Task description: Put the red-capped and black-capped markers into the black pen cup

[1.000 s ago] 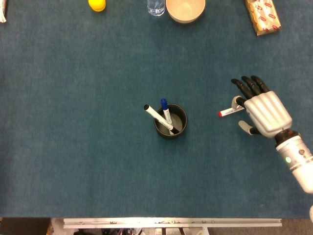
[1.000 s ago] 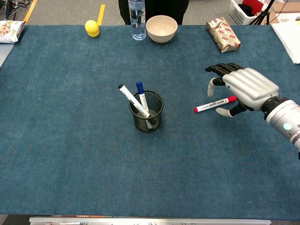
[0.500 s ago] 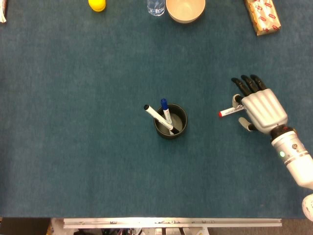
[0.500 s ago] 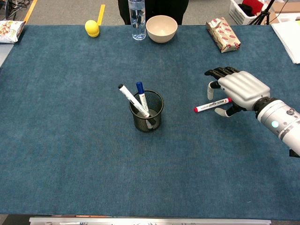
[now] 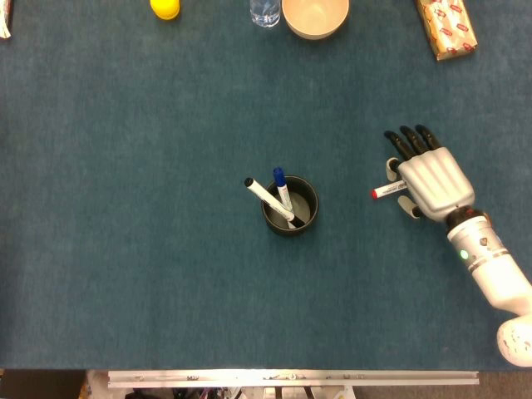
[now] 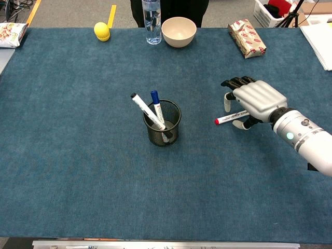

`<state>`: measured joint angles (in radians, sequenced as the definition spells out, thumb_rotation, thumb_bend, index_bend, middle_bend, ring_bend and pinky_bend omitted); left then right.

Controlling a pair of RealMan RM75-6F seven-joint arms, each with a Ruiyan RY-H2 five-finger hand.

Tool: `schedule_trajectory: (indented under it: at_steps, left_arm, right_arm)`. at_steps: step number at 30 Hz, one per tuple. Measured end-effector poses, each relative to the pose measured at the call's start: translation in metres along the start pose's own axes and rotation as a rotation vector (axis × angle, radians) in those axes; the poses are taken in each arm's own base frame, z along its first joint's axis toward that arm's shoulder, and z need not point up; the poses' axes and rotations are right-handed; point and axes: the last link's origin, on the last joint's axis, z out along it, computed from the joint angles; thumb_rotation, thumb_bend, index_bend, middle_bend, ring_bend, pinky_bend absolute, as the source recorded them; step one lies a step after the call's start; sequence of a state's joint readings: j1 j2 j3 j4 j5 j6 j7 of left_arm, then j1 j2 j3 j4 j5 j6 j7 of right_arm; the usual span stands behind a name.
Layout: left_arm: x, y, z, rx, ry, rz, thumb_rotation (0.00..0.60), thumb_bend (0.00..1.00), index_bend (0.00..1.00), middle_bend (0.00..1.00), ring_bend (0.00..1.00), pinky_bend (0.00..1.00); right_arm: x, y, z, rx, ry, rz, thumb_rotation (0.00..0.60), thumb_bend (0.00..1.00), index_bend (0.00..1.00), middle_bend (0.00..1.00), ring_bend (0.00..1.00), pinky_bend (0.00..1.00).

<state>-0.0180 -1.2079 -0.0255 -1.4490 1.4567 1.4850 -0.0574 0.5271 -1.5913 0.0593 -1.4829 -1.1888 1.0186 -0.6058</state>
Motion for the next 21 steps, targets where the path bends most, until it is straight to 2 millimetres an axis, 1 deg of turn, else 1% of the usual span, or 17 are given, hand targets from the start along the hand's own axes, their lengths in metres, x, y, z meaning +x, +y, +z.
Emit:
schedule_trajectory:
  at_steps: [9, 21]
  left_arm:
    - [0.000, -0.003, -0.001, 0.008, 0.000, -0.005, 0.600, 0.09, 0.46, 0.45, 0.40, 0.55]
    - [-0.001, -0.004, 0.000, 0.012, -0.005, -0.003, 0.600, 0.09, 0.46, 0.45, 0.40, 0.55]
  right_arm:
    - [-0.002, -0.006, 0.011, 0.008, -0.017, -0.008, 0.600, 0.27, 0.47, 0.11, 0.02, 0.08]
    - [-0.008, -0.007, 0.015, 0.006, -0.039, -0.017, 0.600, 0.30, 0.50, 0.11, 0.02, 0.08]
